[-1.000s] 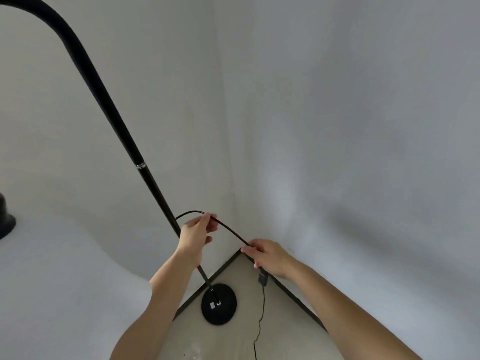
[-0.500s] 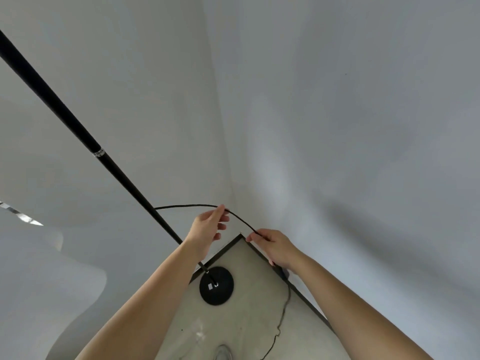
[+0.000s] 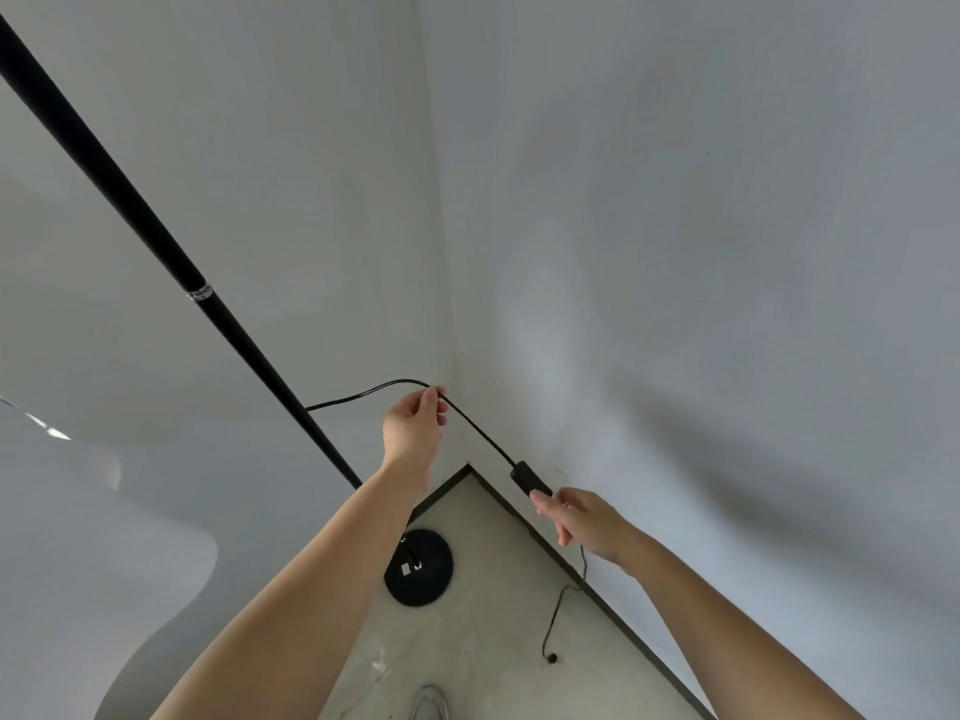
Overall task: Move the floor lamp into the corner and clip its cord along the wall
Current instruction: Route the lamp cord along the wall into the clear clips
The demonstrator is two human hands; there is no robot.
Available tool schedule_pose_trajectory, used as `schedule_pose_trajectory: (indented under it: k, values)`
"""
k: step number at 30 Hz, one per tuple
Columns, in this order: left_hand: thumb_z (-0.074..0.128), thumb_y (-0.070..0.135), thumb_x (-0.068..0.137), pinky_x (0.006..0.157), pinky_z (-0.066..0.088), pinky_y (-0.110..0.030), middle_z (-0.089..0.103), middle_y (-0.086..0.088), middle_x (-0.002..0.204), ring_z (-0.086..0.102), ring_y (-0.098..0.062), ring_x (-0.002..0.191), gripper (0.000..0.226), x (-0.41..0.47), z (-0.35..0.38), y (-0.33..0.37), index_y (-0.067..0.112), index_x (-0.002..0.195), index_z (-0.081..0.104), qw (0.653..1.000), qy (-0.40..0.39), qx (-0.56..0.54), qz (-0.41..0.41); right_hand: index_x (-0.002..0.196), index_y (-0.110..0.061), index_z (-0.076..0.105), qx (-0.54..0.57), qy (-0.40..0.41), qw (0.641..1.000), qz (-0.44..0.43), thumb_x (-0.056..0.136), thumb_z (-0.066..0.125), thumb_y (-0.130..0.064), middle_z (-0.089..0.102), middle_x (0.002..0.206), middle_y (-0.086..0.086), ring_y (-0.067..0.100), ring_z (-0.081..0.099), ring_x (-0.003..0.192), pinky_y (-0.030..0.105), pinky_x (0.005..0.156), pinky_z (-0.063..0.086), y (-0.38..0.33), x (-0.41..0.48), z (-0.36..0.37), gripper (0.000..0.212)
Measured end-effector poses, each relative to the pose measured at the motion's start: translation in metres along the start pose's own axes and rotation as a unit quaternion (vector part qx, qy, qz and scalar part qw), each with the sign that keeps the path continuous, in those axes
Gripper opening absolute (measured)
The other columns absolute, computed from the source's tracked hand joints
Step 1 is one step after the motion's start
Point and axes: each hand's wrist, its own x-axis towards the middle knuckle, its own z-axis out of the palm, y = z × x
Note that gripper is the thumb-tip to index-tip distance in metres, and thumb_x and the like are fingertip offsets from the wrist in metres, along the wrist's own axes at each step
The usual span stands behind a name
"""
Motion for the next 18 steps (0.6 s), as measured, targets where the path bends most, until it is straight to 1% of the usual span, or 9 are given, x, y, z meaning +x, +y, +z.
schedule_pose_trajectory:
  k: [2, 4, 6, 9, 11, 12, 15, 16, 18]
  values:
    - [0.052, 0.025, 0.1, 0.067, 0.045, -0.028, 0.064, 0.0, 0.085, 0.053, -0.014, 0.071, 0.024, -0.002, 0.0, -0.004, 0.013, 0.104, 0.072, 0.999, -0.019, 0.032, -0.003, 0.093, -0.023, 0.07, 0.022, 0.007, 1.0, 0.013, 0.092, 0.037, -0.071, 0.045, 0.058, -0.008, 0.012, 0.049, 0.061, 0.025, 0.08, 0.045, 0.002, -0.003, -0.002, 0.058]
    - [0.05, 0.03, 0.101, 0.062, 0.042, -0.026, 0.062, -0.002, 0.089, 0.049, -0.014, 0.07, 0.027, -0.009, 0.003, -0.01, 0.012, 0.103, 0.07, 0.988, -0.104, 0.105, -0.038, 0.085, -0.022, 0.071, 0.059, 0.019, 0.998, 0.018, 0.096, 0.034, -0.066, 0.037, 0.053, -0.01, 0.01, 0.04, 0.052, 0.024, 0.071, 0.043, -0.004, -0.005, -0.004, 0.059]
    - [0.047, 0.039, 0.101, 0.059, 0.04, -0.024, 0.061, -0.003, 0.091, 0.047, -0.015, 0.07, 0.037, -0.02, 0.012, -0.017, 0.009, 0.105, 0.068, 0.958, -0.199, 0.187, -0.087, 0.077, -0.02, 0.07, 0.072, 0.034, 0.997, 0.009, 0.099, 0.032, -0.061, 0.038, 0.053, -0.009, 0.008, 0.038, 0.048, 0.023, 0.064, 0.039, -0.012, -0.006, -0.006, 0.06]
    - [0.045, 0.046, 0.101, 0.056, 0.039, -0.023, 0.061, -0.003, 0.097, 0.05, -0.014, 0.072, 0.044, -0.036, 0.03, -0.031, 0.01, 0.116, 0.065, 0.927, -0.271, 0.233, -0.111, 0.072, -0.021, 0.068, 0.068, 0.036, 0.997, -0.007, 0.102, 0.031, -0.055, 0.041, 0.051, -0.011, 0.008, 0.039, 0.047, 0.024, 0.06, 0.036, -0.023, -0.004, -0.01, 0.059]
    - [0.044, 0.043, 0.102, 0.059, 0.042, -0.023, 0.064, -0.001, 0.102, 0.054, -0.013, 0.076, 0.038, -0.042, 0.041, -0.04, 0.016, 0.12, 0.063, 0.927, -0.286, 0.23, -0.082, 0.071, -0.02, 0.068, 0.09, 0.03, 0.995, -0.005, 0.102, 0.033, -0.054, 0.041, 0.05, -0.012, 0.01, 0.038, 0.048, 0.025, 0.058, 0.034, -0.025, -0.003, -0.014, 0.058]
    - [0.046, 0.04, 0.102, 0.06, 0.042, -0.024, 0.066, 0.0, 0.102, 0.055, -0.013, 0.076, 0.034, -0.044, 0.047, -0.044, 0.016, 0.118, 0.064, 0.934, -0.282, 0.211, -0.068, 0.073, -0.02, 0.07, 0.1, 0.026, 0.995, -0.004, 0.101, 0.033, -0.054, 0.04, 0.05, -0.011, 0.01, 0.037, 0.048, 0.025, 0.057, 0.034, -0.023, -0.003, -0.017, 0.058]
    - [0.057, 0.035, 0.098, 0.064, 0.043, -0.027, 0.065, 0.003, 0.086, 0.054, -0.013, 0.075, 0.024, -0.047, 0.062, -0.05, 0.018, 0.108, 0.071, 0.959, -0.242, 0.142, -0.049, 0.083, -0.023, 0.077, 0.114, 0.02, 0.993, 0.001, 0.101, 0.035, -0.053, 0.048, 0.053, -0.007, 0.01, 0.044, 0.049, 0.02, 0.055, 0.038, -0.008, -0.004, -0.026, 0.055]
    - [0.06, 0.036, 0.097, 0.066, 0.042, -0.028, 0.062, 0.002, 0.081, 0.052, -0.014, 0.074, 0.023, -0.047, 0.067, -0.052, 0.019, 0.106, 0.072, 0.964, -0.226, 0.132, -0.045, 0.086, -0.025, 0.078, 0.122, 0.022, 0.992, 0.002, 0.101, 0.036, -0.051, 0.054, 0.054, -0.006, 0.009, 0.05, 0.051, 0.018, 0.057, 0.041, 0.0, -0.004, -0.029, 0.052]
    - [0.063, 0.039, 0.094, 0.067, 0.041, -0.029, 0.059, -0.002, 0.079, 0.048, -0.016, 0.072, 0.026, -0.042, 0.074, -0.056, 0.019, 0.106, 0.074, 0.974, -0.193, 0.113, -0.042, 0.09, -0.025, 0.078, 0.134, 0.033, 0.99, 0.006, 0.103, 0.039, -0.045, 0.061, 0.058, -0.003, 0.007, 0.059, 0.059, 0.018, 0.069, 0.045, 0.023, -0.004, -0.034, 0.046]
